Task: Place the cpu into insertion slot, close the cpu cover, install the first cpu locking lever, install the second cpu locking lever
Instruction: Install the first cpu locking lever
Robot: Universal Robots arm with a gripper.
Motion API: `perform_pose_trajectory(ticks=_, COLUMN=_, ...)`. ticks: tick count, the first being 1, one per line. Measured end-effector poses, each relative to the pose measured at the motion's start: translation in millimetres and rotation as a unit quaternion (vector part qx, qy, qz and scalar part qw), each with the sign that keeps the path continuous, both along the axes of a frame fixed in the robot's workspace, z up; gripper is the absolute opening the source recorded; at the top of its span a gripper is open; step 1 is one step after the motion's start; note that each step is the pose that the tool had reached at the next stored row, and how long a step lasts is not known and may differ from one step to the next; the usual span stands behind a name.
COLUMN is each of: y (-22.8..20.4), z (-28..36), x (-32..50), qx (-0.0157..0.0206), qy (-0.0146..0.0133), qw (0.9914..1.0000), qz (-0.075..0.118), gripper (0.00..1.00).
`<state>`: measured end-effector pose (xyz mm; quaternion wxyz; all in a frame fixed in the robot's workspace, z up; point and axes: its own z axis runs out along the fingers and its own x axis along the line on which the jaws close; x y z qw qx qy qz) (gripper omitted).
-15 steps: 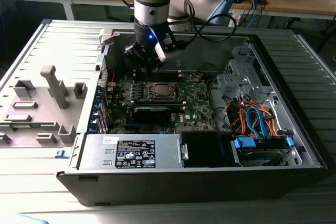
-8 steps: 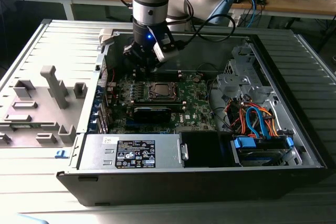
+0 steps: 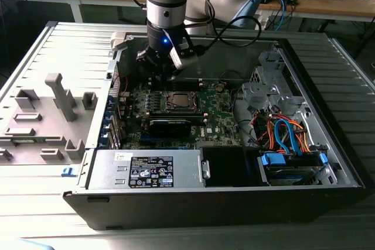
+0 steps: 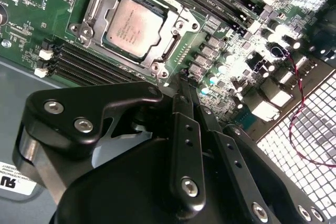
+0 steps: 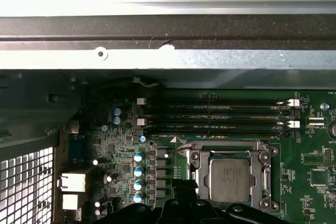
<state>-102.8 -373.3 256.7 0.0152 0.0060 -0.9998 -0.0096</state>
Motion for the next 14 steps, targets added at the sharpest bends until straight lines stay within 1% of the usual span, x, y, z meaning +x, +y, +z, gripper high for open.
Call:
perform_pose_trajectory(ticks=1, y=0.0, z=0.0, x=-4.1, qx=0.0, qy=0.0, qw=1.0, qz=0.0, gripper=0.11)
perform_pose_trajectory(ticks=2, y=0.0, z=0.0, x=-11.8, qx=0.0, qy=0.0, qw=1.0, qz=0.0, gripper=0.11)
perform_pose_trajectory(ticks=3, y=0.2, z=-0.1, x=-16.5, qx=0.0001, qy=0.0, qw=1.0, qz=0.0, gripper=0.11)
perform_pose_trajectory(ticks=5, y=0.4, z=0.0, x=-17.9, qx=0.0, qy=0.0, qw=1.0, qz=0.0, gripper=0.11)
perform_pose_trajectory(ticks=6, y=1.5, z=0.0, x=-19.8, qx=0.0, qy=-0.0001, qw=1.0, qz=0.0, gripper=0.11)
perform_pose_trajectory(ticks=7, y=3.4, z=0.0, x=-21.1, qx=0.0, qy=-0.0001, qw=1.0, qz=0.0, gripper=0.11)
perform_pose_trajectory(ticks=8, y=6.9, z=0.0, x=-22.2, qx=0.0, qy=-0.0002, qw=1.0, qz=0.0, gripper=0.11)
perform_pose_trajectory(ticks=9, y=9.5, z=0.0, x=-23.0, qx=0.0, qy=-0.0002, qw=1.0, qz=0.0, gripper=0.11)
perform_pose_trajectory(ticks=12, y=15.3, z=0.0, x=-25.0, qx=0.0, qy=-0.0002, qw=1.0, qz=0.0, gripper=0.11)
perform_pose_trajectory(ticks=14, y=21.4, z=0.0, x=-25.9, qx=0.0001, qy=-0.0002, qw=1.0, qz=0.0, gripper=0.11)
